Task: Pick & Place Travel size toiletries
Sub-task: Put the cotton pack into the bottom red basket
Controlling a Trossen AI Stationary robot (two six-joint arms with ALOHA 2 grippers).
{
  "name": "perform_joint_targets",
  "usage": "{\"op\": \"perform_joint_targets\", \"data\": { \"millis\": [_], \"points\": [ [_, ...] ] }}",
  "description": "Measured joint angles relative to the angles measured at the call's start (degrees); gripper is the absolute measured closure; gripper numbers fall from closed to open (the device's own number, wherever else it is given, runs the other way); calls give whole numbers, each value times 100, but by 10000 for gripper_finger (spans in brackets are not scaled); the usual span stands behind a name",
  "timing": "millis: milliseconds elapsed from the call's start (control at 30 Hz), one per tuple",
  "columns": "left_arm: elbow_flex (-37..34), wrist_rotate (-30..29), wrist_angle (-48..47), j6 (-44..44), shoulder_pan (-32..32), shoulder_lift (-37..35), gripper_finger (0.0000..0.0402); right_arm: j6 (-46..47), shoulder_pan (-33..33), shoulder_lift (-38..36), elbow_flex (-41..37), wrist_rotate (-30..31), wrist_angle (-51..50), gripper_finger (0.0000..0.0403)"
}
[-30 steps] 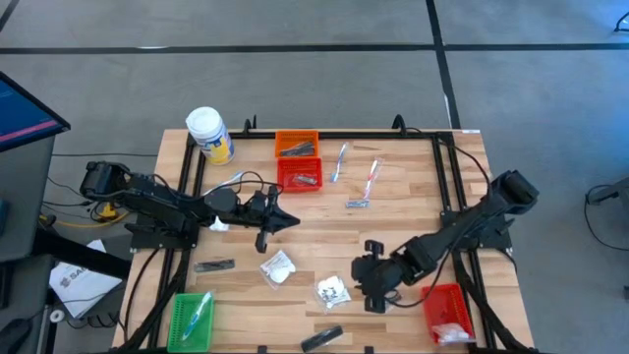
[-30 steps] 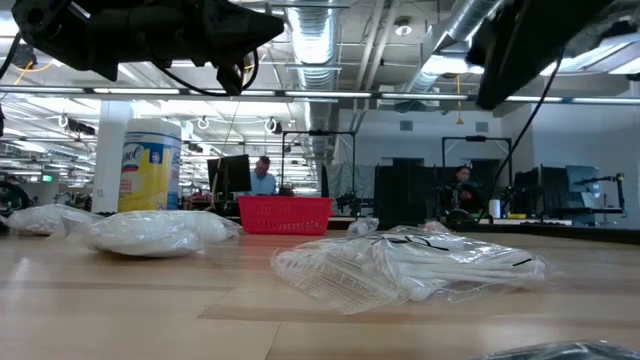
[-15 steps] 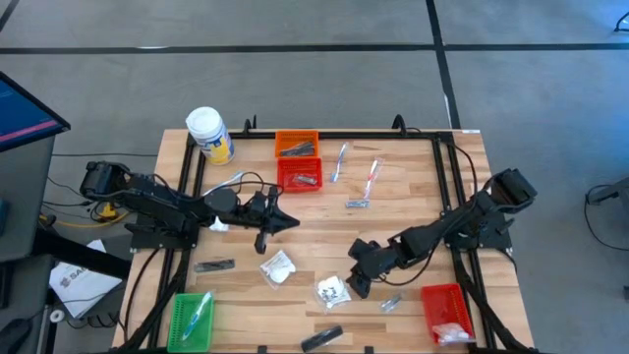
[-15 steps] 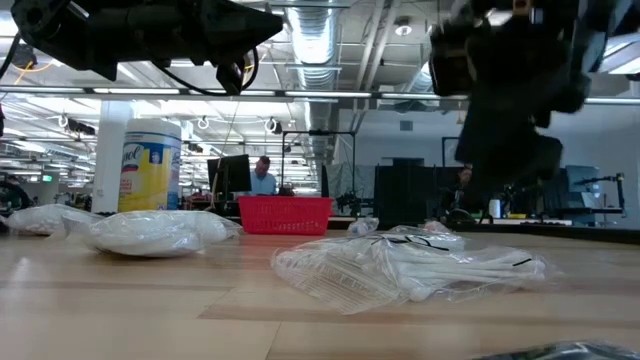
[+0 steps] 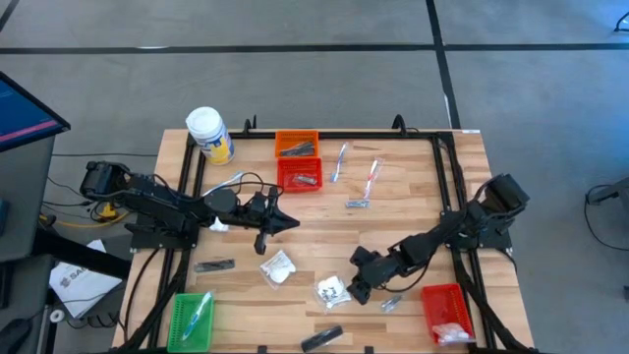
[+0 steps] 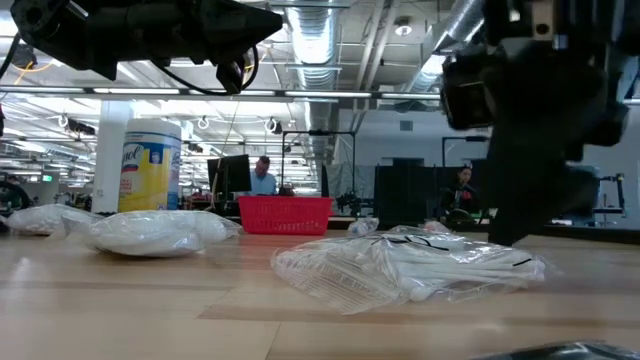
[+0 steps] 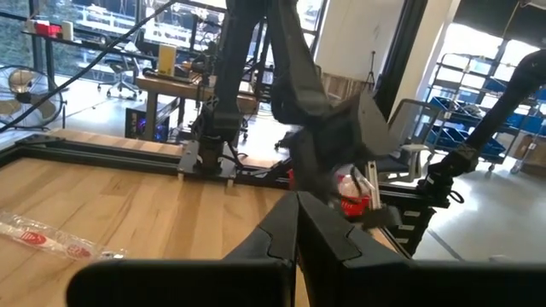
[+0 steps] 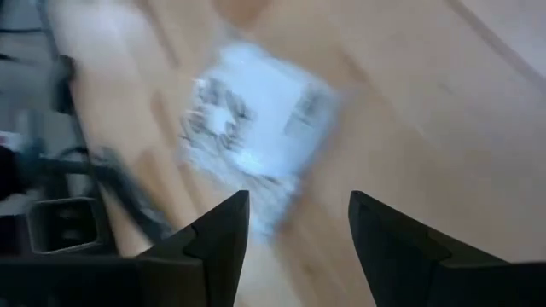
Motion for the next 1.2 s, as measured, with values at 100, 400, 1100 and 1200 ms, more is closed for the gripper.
{"op": "perform_joint_targets", "data": {
  "millis": [100,400,1100,1200],
  "points": [
    [0,0,32,0,0,0,401,43,-55,361,30,-282,466,208],
    [5,0,37,0,0,-2,401,-223,-251,847,31,-809,1556,216],
    [5,30,35,0,-2,-2,401,-607,-393,847,27,268,1553,400],
    [5,27,35,0,-2,-2,401,-606,-393,823,26,668,1539,400]
  ]
}}
